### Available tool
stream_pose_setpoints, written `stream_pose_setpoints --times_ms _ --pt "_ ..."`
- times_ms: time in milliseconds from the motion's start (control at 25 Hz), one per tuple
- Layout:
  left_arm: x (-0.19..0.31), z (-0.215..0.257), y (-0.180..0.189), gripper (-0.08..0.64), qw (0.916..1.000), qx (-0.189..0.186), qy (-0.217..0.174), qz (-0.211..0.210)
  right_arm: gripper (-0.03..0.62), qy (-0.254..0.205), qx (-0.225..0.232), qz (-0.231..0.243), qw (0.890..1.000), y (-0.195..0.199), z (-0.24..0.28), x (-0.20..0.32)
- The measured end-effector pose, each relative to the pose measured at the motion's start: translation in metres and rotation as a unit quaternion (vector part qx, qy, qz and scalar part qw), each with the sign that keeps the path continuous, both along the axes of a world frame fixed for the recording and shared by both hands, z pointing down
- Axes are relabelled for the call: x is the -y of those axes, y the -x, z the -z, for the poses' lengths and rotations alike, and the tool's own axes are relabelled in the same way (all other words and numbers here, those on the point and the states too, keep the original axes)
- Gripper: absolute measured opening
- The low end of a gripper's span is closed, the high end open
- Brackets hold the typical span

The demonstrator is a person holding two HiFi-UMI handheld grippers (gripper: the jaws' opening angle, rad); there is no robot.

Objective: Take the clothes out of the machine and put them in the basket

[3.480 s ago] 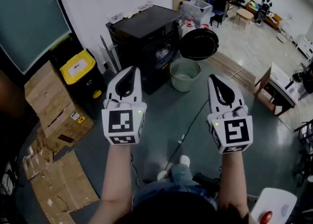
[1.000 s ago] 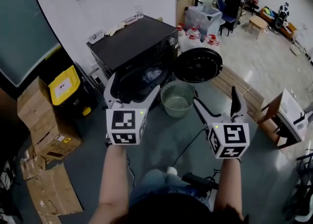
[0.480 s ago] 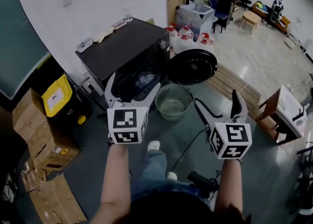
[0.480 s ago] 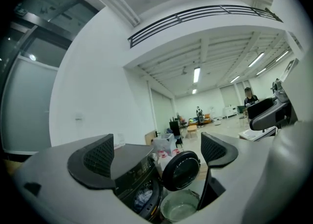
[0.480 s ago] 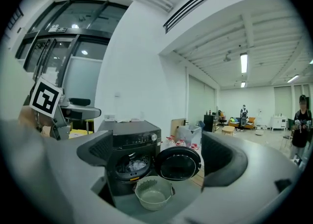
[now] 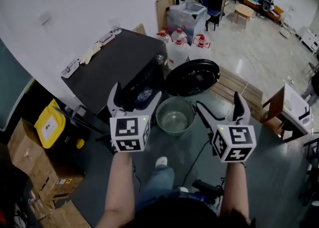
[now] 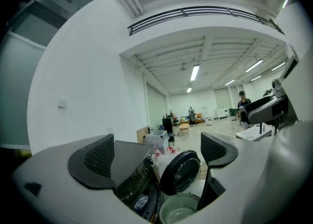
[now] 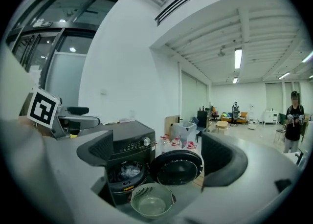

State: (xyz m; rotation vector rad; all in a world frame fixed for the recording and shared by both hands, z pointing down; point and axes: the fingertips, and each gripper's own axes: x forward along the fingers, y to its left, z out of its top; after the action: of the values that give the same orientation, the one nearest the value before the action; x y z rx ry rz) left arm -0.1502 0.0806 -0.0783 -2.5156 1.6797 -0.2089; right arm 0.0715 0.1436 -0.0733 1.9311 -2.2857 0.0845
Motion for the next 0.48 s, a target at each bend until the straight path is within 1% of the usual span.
stream_pose_setpoints --times_ms 120,240,480 --pt "0.047 -0.007 0.002 0.534 0.9997 0.003 0.01 -0.02 0.56 0.013 -0.008 -0.02 1.0 0.006 -0.002 0.042" --pt "0.09 -0.014 0.006 0.534 0.9992 -0.003 0.021 -0.035 0.557 0.023 -0.008 -0.034 0.999 0.014 -0.006 0.077" --pt "0.157 -0.034 0.005 0.534 0.9968 -0.004 0.05 -0.063 0.543 0.058 -0.012 -0.069 0.996 0.019 -0.024 0.128"
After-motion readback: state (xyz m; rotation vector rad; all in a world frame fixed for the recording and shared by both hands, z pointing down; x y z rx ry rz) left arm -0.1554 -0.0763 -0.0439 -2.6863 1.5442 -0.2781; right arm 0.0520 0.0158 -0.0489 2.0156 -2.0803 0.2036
